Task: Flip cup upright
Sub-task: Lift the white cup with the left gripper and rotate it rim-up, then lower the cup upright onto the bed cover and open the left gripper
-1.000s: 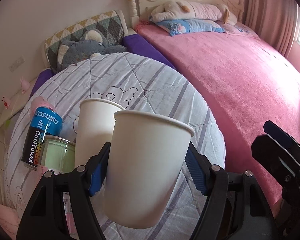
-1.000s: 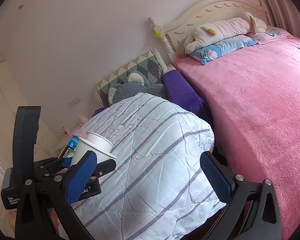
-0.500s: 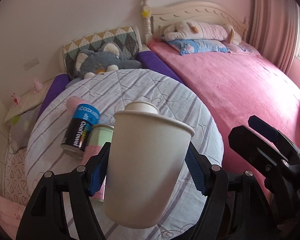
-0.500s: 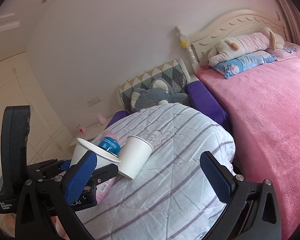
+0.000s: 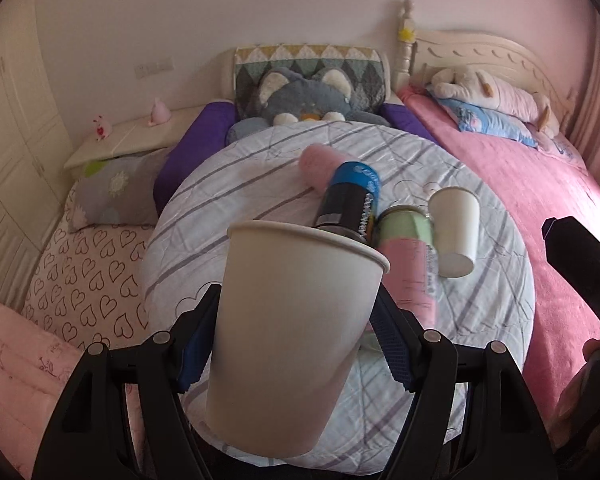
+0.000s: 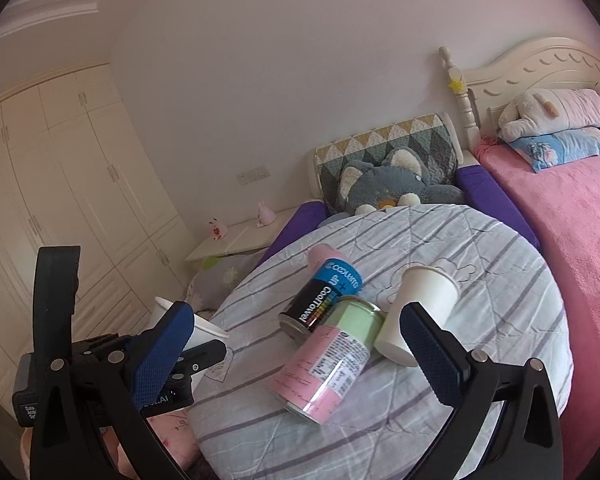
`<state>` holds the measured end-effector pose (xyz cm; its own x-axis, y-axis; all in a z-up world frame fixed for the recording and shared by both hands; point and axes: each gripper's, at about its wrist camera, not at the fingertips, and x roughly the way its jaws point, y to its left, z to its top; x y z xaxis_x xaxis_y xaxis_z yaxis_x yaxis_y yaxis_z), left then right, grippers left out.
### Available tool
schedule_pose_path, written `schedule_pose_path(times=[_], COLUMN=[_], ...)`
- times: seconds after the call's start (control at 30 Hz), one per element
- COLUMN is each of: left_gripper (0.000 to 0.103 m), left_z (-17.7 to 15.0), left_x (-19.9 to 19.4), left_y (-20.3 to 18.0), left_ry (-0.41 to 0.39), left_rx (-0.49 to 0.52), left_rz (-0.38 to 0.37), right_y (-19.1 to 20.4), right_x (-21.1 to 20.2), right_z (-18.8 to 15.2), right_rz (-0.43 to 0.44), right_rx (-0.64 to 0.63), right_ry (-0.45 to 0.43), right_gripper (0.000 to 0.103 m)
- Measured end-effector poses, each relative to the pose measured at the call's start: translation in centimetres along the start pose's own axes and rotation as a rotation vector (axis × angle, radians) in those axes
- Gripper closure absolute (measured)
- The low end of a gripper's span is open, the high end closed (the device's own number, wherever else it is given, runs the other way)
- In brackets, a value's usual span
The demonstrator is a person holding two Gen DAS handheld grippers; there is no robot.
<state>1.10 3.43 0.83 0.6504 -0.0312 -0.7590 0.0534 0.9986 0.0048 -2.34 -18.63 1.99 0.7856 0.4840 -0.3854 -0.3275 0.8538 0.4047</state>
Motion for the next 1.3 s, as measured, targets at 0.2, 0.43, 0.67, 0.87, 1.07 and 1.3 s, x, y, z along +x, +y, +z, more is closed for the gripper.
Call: schedule_pose_path(times=[0.2, 0.43, 0.67, 0.87, 1.07, 1.3], left_gripper=[0.030, 0.030, 0.028, 0.017, 0.012, 0.012], left_z=[-0.3, -0.9, -0.7, -1.1, -2.1, -3.9], left_x=[4.3, 8.5, 9.4, 8.7, 6.6, 4.8], left_y=[3.4, 5.4, 6.1, 7.1, 9.0, 11.2], left_ry=[0.070, 0.139, 0.120, 0.111, 0.076, 0.080], left_rx=[-0.057, -0.103, -0.118, -0.125, -0.132, -0.110], left_rz=[-0.015, -0.044, -0.043, -0.124, -0.164, -0.168], right_y=[3.2, 5.4, 5.4, 5.5, 7.1, 9.4], right_x=[5.0, 10.1, 12.7, 12.8, 13.3, 15.9], right_z=[-0.4, -0.8, -1.2, -1.0, -1.3, -2.5], right_rz=[0.001, -0.019, -0.068, -0.078, -0.043, -0.009], right_rx=[-0.027, -0.040, -0.045, -0.028, -0.018, 0.022], right_ry=[0.076, 0.170, 0.220, 0.229, 0.270, 0.406], right_gripper=[0.000, 0.000, 0.000, 0.000, 0.000, 0.000])
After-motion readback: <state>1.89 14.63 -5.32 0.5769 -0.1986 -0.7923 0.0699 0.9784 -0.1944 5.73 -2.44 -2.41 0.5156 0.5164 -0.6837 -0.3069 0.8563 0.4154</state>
